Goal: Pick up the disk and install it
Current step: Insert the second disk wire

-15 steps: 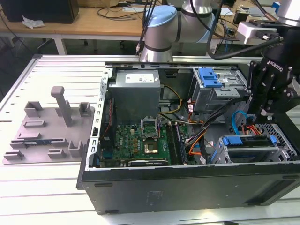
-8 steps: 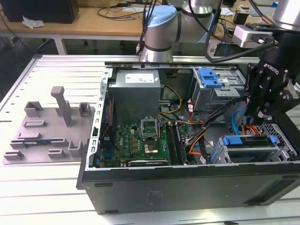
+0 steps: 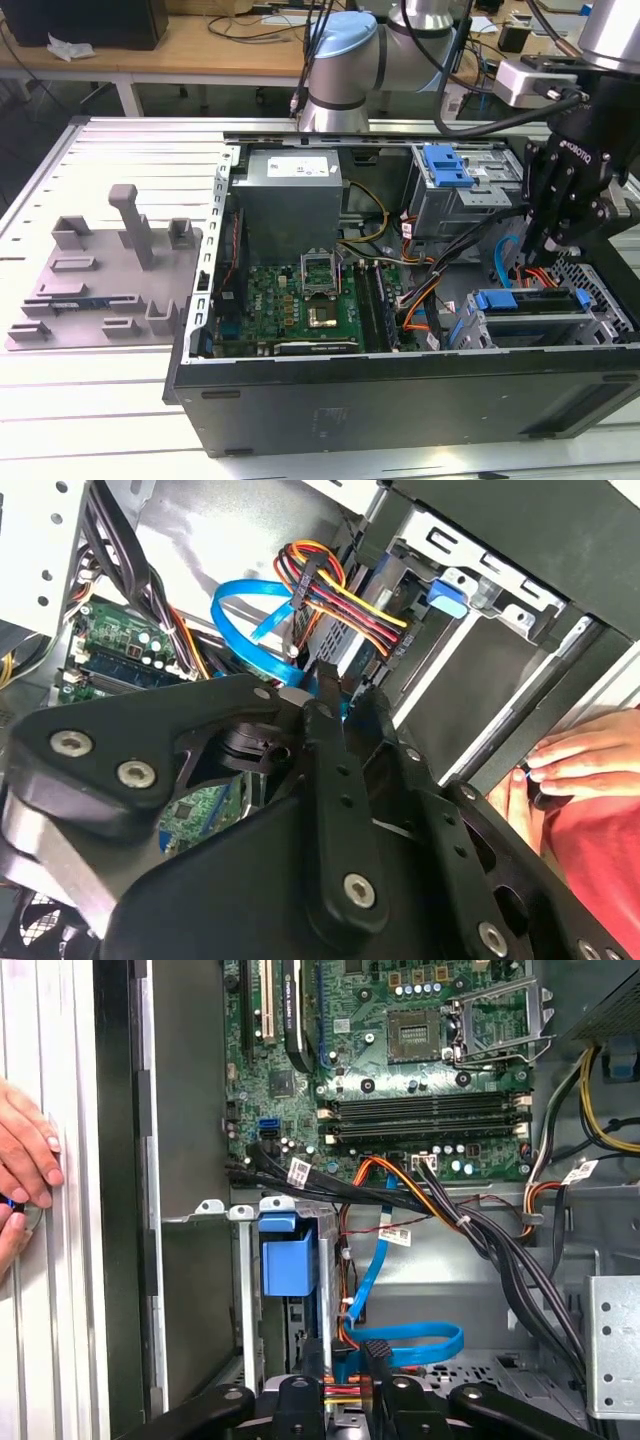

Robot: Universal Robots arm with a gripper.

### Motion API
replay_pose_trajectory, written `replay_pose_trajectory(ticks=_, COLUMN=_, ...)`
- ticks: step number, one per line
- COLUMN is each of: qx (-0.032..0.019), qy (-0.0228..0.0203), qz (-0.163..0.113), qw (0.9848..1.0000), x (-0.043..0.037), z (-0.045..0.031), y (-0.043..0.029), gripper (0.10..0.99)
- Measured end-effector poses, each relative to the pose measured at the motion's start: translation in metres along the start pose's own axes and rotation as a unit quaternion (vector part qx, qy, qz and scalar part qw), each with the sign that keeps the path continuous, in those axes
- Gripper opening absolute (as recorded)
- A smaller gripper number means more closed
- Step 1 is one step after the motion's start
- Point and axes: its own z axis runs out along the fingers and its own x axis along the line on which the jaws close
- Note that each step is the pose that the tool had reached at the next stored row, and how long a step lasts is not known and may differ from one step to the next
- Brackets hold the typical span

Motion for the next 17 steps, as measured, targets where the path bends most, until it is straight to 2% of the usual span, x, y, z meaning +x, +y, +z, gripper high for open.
replay_pose_trajectory(ticks=2, qx=0.0, qy=0.0, qz=0.0, qw=1.0, x=0.0, z=0.0004, y=0.0, gripper=0.271)
replay_pose_trajectory(ticks=3, qx=0.0, qy=0.0, qz=0.0, qw=1.0, x=-0.0001, z=0.0006, y=0.0, gripper=0.204)
replay_pose_trajectory(ticks=4, qx=0.0, qy=0.0, qz=0.0, qw=1.0, x=-0.0001, z=0.0006, y=0.0, gripper=0.204)
replay_pose_trajectory(ticks=5, qx=0.0, qy=0.0, qz=0.0, qw=1.0, x=-0.0001, z=0.0007, y=0.0, gripper=0.161)
replay_pose_trajectory(ticks=17, qx=0.0, qy=-0.0011, qz=0.0, qw=1.0, x=0.0005, z=0.0011, y=0.0, gripper=0.161)
